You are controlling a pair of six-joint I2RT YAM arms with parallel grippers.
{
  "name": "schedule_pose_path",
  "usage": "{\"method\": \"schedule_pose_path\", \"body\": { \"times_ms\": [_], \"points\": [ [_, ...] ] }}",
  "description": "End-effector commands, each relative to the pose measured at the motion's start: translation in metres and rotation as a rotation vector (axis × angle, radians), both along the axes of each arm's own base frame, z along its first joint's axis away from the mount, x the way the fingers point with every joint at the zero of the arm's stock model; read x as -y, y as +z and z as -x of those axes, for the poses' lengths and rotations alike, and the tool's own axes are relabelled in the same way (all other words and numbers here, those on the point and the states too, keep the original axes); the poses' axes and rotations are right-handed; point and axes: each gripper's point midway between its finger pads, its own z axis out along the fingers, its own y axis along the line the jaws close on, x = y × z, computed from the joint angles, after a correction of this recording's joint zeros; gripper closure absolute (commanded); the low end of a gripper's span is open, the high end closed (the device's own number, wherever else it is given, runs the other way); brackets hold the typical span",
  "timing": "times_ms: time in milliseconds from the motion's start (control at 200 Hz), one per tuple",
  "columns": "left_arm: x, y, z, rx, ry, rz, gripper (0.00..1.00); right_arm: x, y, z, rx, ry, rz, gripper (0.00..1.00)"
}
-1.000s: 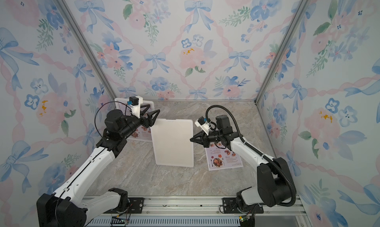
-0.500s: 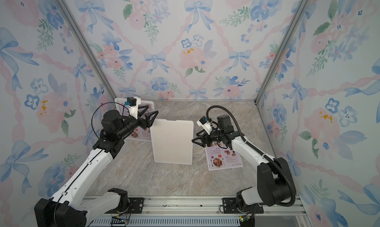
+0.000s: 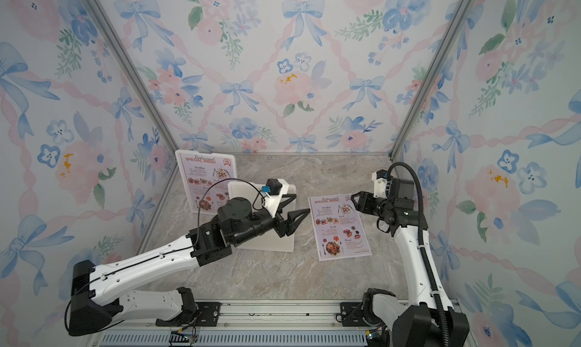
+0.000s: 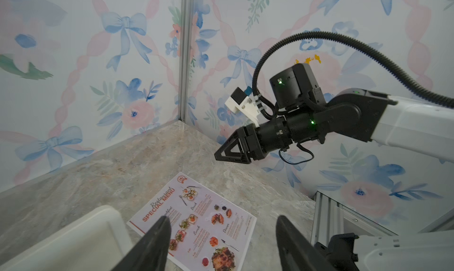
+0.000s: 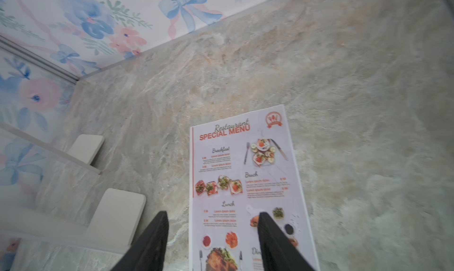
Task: Insert the menus into the narrow rack
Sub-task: Pick up the menu from the center of the board.
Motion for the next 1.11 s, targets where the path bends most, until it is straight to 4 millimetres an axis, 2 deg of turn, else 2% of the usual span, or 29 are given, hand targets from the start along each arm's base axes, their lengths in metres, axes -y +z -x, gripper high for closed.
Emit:
{"method": "schedule_pose_path", "body": {
  "times_ms": [0, 130, 260, 305, 375, 500, 610, 765, 785, 835, 995, 1100],
  "points": [
    [0.022, -0.014, -0.011, -0.075, 0.090, 0.003, 0.30, -0.003, -0.032, 0.022, -0.206, -0.026, -0.023, 0.51],
    [0.057, -0.041, -0.017, -0.162, 0.081, 0.005, 0.30, -0.017, -0.067, 0.026, -0.275, 0.000, -0.040, 0.55],
    [0.094, -0.068, -0.021, -0.232, 0.048, -0.016, 0.30, -0.031, -0.100, 0.018, -0.344, 0.032, -0.125, 0.58],
    [0.101, -0.076, -0.024, -0.235, 0.065, -0.029, 0.30, -0.035, -0.112, 0.016, -0.375, 0.045, -0.126, 0.59],
    [0.104, -0.087, -0.033, -0.261, 0.122, -0.026, 0.30, -0.040, -0.129, 0.011, -0.418, 0.070, -0.106, 0.65],
    [0.107, -0.106, -0.045, -0.292, 0.186, -0.032, 0.29, -0.043, -0.157, 0.005, -0.479, 0.071, -0.088, 0.89],
    [0.114, -0.115, -0.048, -0.308, 0.180, -0.040, 0.29, -0.041, -0.174, 0.000, -0.504, 0.044, -0.082, 1.00],
    [0.118, -0.131, -0.051, -0.336, 0.191, -0.052, 0.28, -0.031, -0.192, -0.004, -0.539, -0.002, -0.043, 1.00],
    [0.118, -0.133, -0.053, -0.338, 0.197, -0.053, 0.28, -0.030, -0.202, -0.001, -0.569, -0.010, -0.038, 1.00],
    [0.119, -0.137, -0.054, -0.347, 0.202, -0.055, 0.28, -0.028, -0.209, -0.001, -0.589, -0.027, -0.037, 1.00],
    [0.117, -0.151, -0.063, -0.391, 0.241, -0.046, 0.28, -0.020, -0.223, 0.002, -0.635, -0.072, 0.002, 1.00],
    [0.113, -0.160, -0.069, -0.427, 0.270, -0.036, 0.28, -0.003, -0.227, 0.007, -0.665, -0.145, 0.047, 1.00]
  ]
}}
